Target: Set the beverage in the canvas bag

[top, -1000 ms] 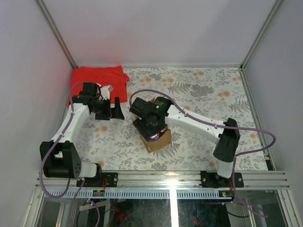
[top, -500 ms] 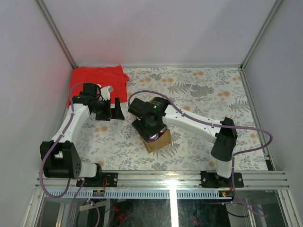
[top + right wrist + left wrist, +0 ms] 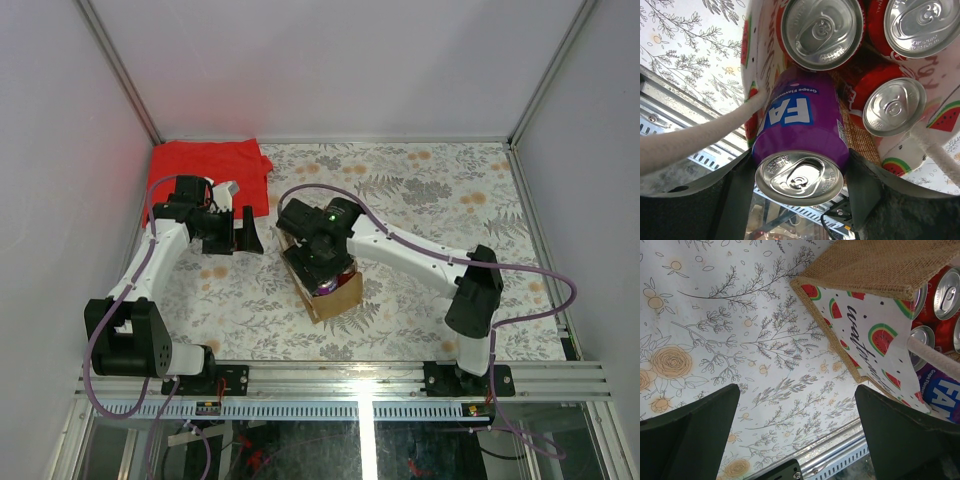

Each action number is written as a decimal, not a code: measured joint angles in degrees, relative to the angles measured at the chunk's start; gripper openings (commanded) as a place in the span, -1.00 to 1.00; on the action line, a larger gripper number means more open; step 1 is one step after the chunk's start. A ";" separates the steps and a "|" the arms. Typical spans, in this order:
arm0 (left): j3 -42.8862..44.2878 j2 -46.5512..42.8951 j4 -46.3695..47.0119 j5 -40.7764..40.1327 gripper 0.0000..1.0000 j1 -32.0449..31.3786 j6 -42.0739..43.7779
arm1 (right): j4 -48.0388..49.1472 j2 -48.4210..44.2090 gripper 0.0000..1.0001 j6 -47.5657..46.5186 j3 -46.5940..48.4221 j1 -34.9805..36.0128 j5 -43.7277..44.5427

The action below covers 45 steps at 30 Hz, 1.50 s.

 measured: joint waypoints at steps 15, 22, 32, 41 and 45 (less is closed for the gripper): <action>0.00 0.00 0.04 0.11 0.99 0.00 0.00 | -0.39 3.89 -0.91 0.00 0.76 -0.92 -2.03; 0.00 0.02 0.04 0.13 0.99 0.00 0.00 | -1.01 4.39 -0.18 -0.11 1.46 -1.11 -2.51; 0.00 0.04 0.07 0.13 0.99 0.00 0.00 | -1.07 4.44 0.19 -0.39 1.51 -1.16 -2.89; 0.00 0.09 0.07 0.13 0.99 0.00 0.00 | -1.03 4.44 0.48 -0.44 1.51 -1.18 -2.99; 0.00 0.09 0.04 0.15 0.99 0.00 0.00 | -1.01 4.44 0.56 -0.46 1.51 -1.20 -3.15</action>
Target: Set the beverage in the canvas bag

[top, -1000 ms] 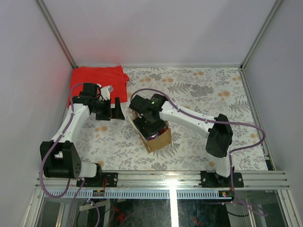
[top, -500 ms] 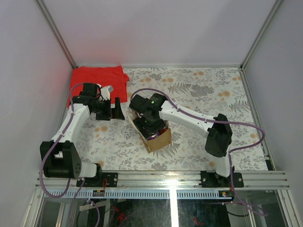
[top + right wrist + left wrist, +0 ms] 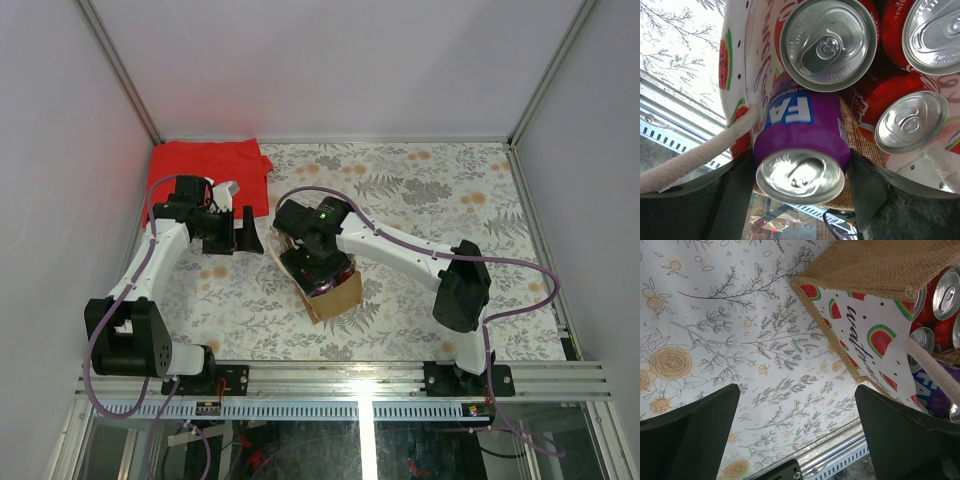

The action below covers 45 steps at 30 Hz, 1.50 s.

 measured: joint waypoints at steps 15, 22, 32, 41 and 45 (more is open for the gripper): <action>0.00 0.00 0.02 -0.02 0.99 0.00 0.00 | 0.04 0.00 0.44 0.00 0.00 -0.28 -1.20; 0.00 0.00 0.02 0.00 0.99 0.00 0.00 | -1.05 0.00 0.39 0.20 4.17 -0.28 -1.11; 0.00 0.00 0.02 -0.02 0.99 0.00 0.00 | -2.03 0.00 -0.60 0.66 9.27 -0.28 -0.50; -0.09 0.00 0.02 -0.02 0.99 0.00 0.00 | -1.79 0.00 -0.92 1.36 3.37 -0.28 0.50; -0.09 0.00 0.02 -0.02 0.99 0.00 0.02 | -0.37 0.00 -0.93 1.36 0.48 -0.28 0.35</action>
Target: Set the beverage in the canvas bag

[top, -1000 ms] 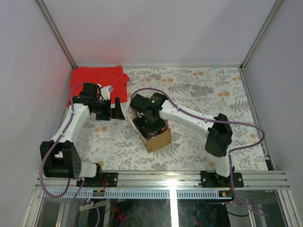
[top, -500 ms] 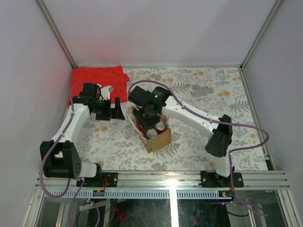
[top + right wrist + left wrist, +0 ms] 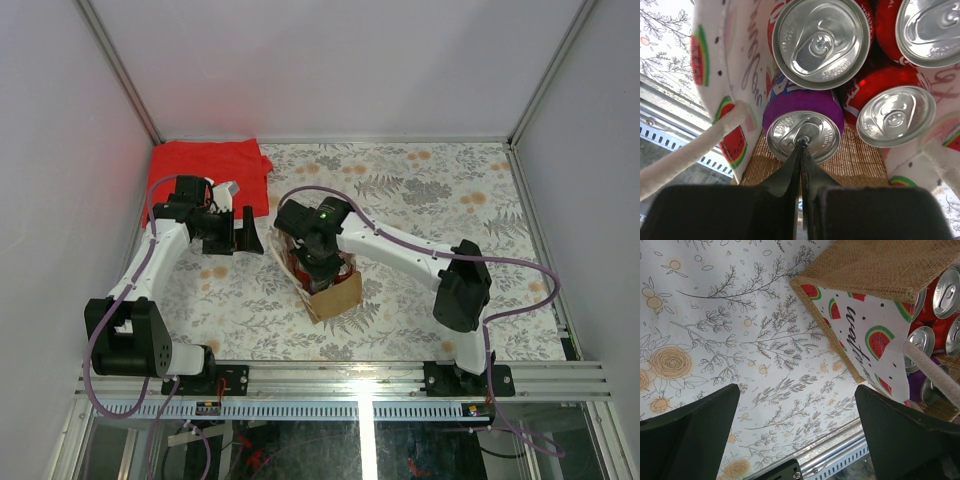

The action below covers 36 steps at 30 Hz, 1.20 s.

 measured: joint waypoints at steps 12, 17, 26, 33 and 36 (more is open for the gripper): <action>0.00 0.00 -0.02 0.00 0.99 0.00 0.07 | 4.42 -1.75 -0.94 0.35 -6.14 -0.11 -2.03; 0.00 0.00 -0.02 0.00 0.99 0.00 0.09 | 4.68 -1.90 -0.79 0.66 -6.03 -0.11 -1.55; 1.73 0.00 -0.09 -0.02 0.99 0.00 0.00 | 6.16 -4.26 -0.11 2.29 1.18 -0.28 7.02; 7.34 -0.07 -0.35 0.11 0.99 0.00 -0.31 | 8.39 -14.21 0.73 3.78 2.91 -3.85 13.86; 10.34 -0.74 -0.39 1.86 0.99 0.00 -0.63 | 9.77 -18.51 0.99 4.79 1.81 -7.50 13.88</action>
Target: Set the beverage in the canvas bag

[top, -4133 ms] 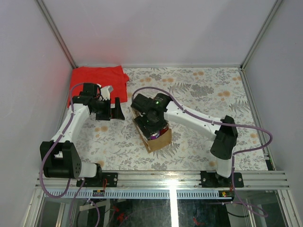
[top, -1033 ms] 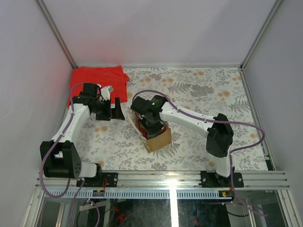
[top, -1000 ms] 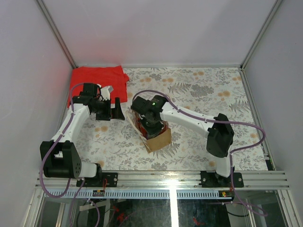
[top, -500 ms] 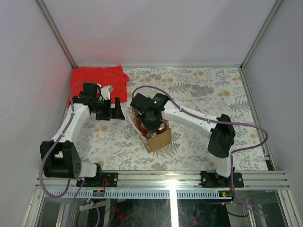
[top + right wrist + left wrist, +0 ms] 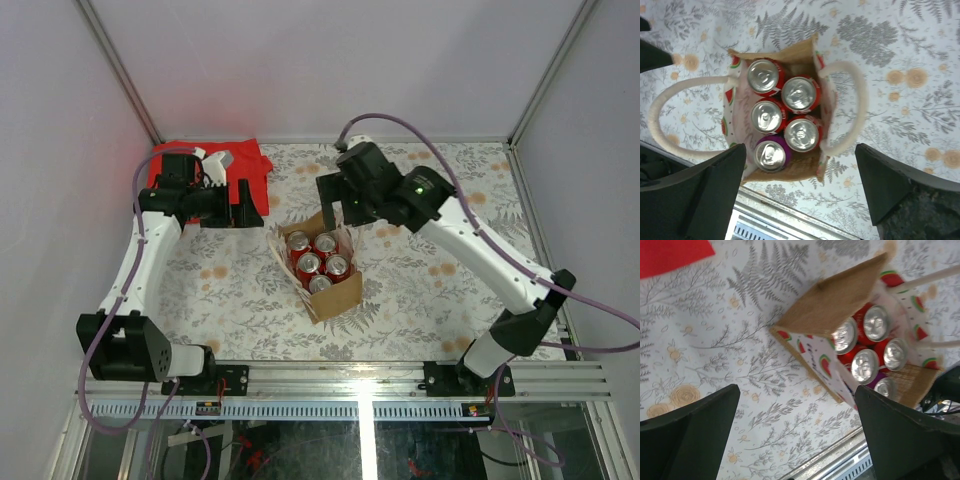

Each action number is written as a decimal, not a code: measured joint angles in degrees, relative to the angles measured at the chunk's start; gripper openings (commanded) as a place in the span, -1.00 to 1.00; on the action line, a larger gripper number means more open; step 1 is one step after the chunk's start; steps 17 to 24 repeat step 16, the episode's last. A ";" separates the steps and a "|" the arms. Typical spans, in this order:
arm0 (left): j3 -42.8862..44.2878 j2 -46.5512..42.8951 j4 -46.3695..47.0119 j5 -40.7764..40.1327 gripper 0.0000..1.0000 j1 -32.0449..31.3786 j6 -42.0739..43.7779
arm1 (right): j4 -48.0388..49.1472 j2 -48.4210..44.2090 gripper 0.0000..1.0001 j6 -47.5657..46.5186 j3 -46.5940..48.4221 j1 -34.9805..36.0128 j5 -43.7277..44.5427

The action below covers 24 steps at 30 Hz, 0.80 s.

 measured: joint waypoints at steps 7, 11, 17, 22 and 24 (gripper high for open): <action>1.92 -7.19 -0.17 5.64 0.99 0.00 -0.22 | 1.16 -10.03 0.99 1.73 -8.44 -3.85 -0.02; 0.63 -9.75 -0.28 8.98 0.99 0.00 1.11 | 1.97 -14.49 0.99 2.99 -14.95 -4.00 -0.35; -2.12 -10.71 -0.55 12.15 0.99 0.00 2.34 | 3.39 -18.43 0.99 4.46 -22.60 -4.02 -0.52; -2.12 -10.71 -0.55 12.15 0.99 0.00 2.34 | 3.39 -18.43 0.99 4.46 -22.60 -4.02 -0.52; -2.12 -10.71 -0.55 12.15 0.99 0.00 2.34 | 3.39 -18.43 0.99 4.46 -22.60 -4.02 -0.52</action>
